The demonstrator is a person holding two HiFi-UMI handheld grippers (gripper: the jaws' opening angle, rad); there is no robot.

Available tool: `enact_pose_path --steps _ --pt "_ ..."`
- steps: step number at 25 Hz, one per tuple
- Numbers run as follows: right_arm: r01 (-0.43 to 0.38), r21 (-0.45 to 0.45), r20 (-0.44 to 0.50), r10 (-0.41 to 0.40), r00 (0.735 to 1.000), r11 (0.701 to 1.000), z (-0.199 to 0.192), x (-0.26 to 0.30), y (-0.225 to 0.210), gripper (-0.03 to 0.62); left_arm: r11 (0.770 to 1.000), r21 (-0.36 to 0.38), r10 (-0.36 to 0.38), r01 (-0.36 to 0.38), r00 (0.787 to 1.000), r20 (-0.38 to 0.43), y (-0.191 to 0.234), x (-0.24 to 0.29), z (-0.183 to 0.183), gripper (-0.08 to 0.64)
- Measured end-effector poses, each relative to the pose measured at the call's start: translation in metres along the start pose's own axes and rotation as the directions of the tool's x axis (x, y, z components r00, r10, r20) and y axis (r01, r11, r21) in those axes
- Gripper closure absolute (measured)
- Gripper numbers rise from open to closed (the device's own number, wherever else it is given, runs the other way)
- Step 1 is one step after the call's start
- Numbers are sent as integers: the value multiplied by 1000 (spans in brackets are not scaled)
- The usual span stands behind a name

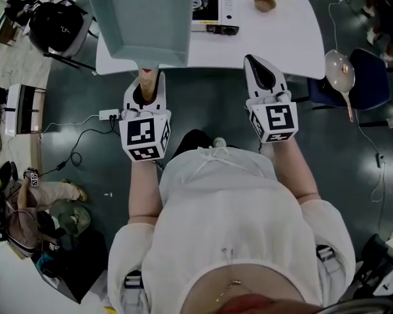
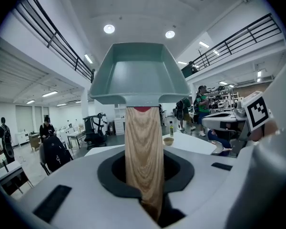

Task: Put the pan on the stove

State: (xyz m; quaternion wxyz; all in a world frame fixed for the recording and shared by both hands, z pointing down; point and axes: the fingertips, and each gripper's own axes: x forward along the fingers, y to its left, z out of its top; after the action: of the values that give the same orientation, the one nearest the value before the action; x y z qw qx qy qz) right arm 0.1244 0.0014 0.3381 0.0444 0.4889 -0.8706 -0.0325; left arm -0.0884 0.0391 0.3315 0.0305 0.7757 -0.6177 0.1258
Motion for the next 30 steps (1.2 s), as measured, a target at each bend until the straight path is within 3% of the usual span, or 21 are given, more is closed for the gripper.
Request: enact_pose_path --steps 12,18,24,30 --pt "22 4 -60 -22 998 1000 -13 137 -41 586 996 -24 -88 87 993 -84 54 150 1 486" --pt "45 14 -114 -43 993 999 -32 207 -60 586 989 -42 -146 140 970 -196 76 227 -24 485" --pt "70 39 -175 -63 983 997 -62 251 -70 586 981 -62 -194 184 922 -336 87 277 -74 485" --pt "101 64 -247 -83 965 993 -89 281 -79 584 968 -98 -249 231 832 -496 90 317 -123 485"
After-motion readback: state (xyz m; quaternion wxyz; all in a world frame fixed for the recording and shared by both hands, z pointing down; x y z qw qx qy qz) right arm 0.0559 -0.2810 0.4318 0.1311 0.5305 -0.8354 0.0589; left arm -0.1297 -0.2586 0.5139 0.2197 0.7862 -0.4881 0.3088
